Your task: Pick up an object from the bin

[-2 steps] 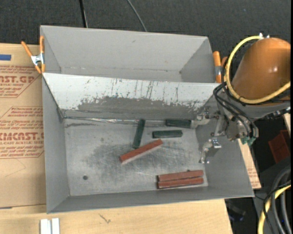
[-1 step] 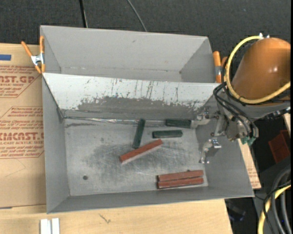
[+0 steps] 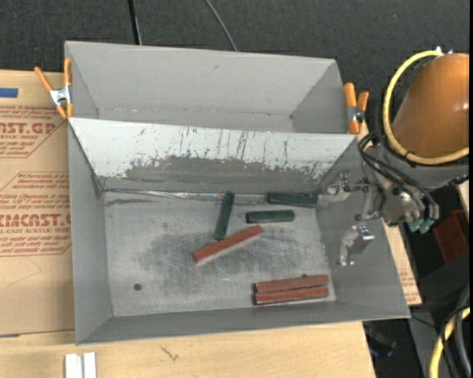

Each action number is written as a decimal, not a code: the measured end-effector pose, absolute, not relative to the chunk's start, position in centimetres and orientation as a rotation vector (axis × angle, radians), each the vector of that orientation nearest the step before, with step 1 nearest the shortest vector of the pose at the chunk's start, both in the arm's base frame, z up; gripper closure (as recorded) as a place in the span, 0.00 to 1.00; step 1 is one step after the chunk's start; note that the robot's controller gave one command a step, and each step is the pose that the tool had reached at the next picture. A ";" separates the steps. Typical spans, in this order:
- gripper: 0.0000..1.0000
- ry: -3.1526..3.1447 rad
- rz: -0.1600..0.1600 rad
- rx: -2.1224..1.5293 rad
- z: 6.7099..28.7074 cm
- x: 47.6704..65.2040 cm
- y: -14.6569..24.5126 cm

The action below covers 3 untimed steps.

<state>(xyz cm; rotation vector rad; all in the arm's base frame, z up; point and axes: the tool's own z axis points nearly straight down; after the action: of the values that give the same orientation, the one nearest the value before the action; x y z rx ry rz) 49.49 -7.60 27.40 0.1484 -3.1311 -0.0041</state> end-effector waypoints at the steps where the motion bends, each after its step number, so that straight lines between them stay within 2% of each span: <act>1: 0.00 -3.146 0.006 0.260 26.2 49.8 -9.0; 2: 0.00 -3.144 0.001 0.154 19.0 49.4 -9.3; 3: 0.00 -3.127 -0.002 0.278 15.8 48.8 -9.6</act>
Offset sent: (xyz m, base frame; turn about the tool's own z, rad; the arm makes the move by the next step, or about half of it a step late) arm -0.0031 -0.0205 -0.1347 0.0629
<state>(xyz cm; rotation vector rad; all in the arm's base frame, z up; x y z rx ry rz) 48.75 -9.65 15.83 0.2784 -3.1272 -0.0016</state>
